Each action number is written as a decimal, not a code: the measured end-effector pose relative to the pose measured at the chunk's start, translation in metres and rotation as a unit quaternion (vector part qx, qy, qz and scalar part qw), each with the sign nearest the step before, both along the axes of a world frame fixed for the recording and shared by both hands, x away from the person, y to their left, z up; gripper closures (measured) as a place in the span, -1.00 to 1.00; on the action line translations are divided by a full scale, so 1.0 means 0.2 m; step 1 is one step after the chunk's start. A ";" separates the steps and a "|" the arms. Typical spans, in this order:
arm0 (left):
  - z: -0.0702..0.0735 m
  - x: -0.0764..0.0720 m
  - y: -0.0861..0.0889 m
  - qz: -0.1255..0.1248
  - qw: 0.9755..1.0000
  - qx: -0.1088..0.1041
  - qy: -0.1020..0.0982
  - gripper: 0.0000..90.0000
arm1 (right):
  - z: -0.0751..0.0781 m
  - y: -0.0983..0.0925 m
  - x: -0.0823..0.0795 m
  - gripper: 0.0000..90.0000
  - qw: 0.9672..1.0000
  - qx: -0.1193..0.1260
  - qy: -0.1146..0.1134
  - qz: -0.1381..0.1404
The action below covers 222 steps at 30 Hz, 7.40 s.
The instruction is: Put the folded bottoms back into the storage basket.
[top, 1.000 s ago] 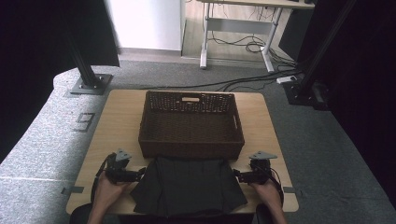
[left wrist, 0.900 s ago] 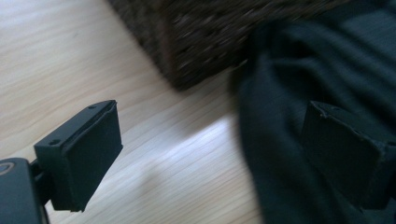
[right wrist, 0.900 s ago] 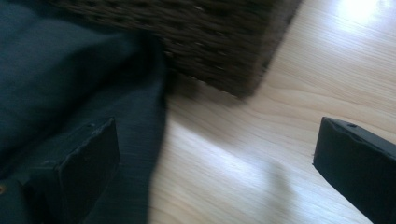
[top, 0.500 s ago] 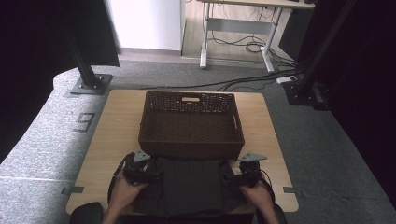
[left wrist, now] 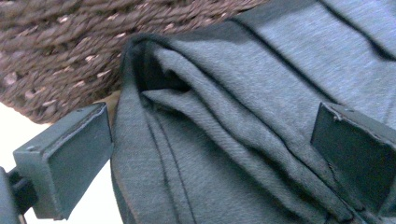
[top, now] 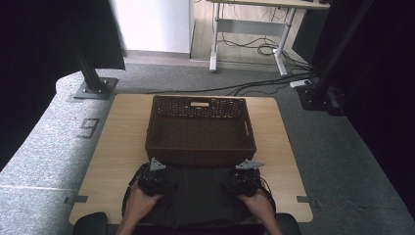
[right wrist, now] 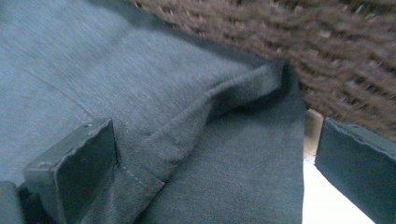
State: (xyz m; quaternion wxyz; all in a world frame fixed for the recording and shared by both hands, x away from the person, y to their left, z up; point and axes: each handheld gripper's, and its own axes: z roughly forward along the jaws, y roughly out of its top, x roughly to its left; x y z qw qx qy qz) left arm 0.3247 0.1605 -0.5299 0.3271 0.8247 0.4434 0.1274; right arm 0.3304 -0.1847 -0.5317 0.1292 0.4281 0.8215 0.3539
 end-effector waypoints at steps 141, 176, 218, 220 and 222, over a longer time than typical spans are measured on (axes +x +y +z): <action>0.80 0.10 -0.01 -0.112 0.975 -0.185 -0.044 0.51 | 0.80 0.00 -0.03 0.58 0.987 0.115 -0.090 0.059; 1.03 0.55 0.03 -0.106 0.971 -0.206 -0.055 0.52 | 1.05 0.06 0.39 0.58 0.985 0.102 -0.130 0.045; 0.55 1.03 0.03 -0.050 0.985 -0.157 0.048 0.51 | 0.56 0.17 0.88 0.58 0.998 0.061 -0.035 0.008; 0.53 1.04 0.02 -0.048 0.986 -0.152 0.050 0.51 | 0.54 0.17 0.89 0.58 0.998 0.060 -0.028 0.004; 0.50 1.05 0.01 -0.048 0.986 -0.148 0.055 0.51 | 0.51 0.16 0.91 0.57 0.998 0.053 -0.021 -0.003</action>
